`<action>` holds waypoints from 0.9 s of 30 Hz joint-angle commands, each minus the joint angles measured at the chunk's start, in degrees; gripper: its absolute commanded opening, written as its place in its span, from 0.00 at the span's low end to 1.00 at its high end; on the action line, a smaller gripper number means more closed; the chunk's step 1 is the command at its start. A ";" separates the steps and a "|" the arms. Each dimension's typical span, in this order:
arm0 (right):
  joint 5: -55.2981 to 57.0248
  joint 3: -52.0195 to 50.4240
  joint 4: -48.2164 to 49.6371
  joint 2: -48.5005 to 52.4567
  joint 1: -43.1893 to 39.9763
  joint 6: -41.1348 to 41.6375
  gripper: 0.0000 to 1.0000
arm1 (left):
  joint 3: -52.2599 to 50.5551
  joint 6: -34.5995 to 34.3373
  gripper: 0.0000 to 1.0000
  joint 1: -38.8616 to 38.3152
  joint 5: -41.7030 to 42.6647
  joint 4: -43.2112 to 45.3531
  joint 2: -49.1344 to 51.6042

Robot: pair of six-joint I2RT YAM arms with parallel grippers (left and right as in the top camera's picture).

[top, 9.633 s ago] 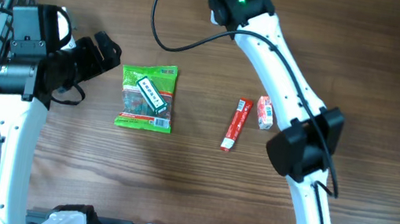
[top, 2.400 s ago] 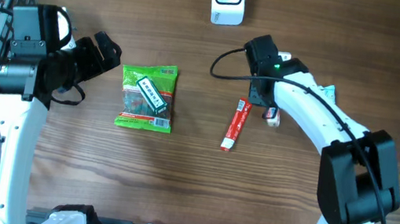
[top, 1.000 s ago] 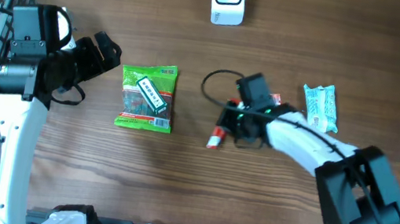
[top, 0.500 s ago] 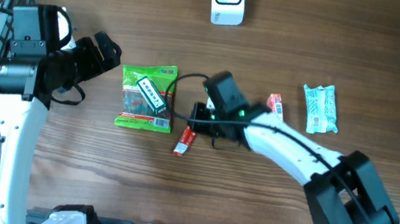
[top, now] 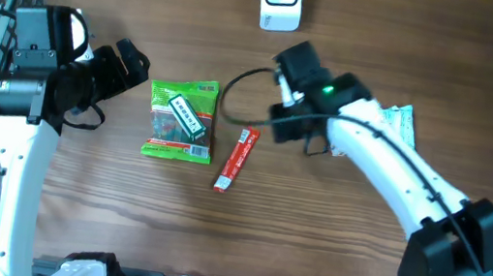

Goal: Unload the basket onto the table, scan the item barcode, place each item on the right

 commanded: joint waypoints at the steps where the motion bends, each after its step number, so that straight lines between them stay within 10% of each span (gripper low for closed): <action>1: 2.69 -0.28 -0.22 -0.20 -6.16 -3.08 0.59 | 0.70 0.50 1.00 0.33 -0.35 0.15 0.17; 27: -8.61 -11.17 5.95 -0.17 -12.24 -4.39 0.73 | 0.70 0.50 1.00 0.33 -0.35 0.15 0.17</action>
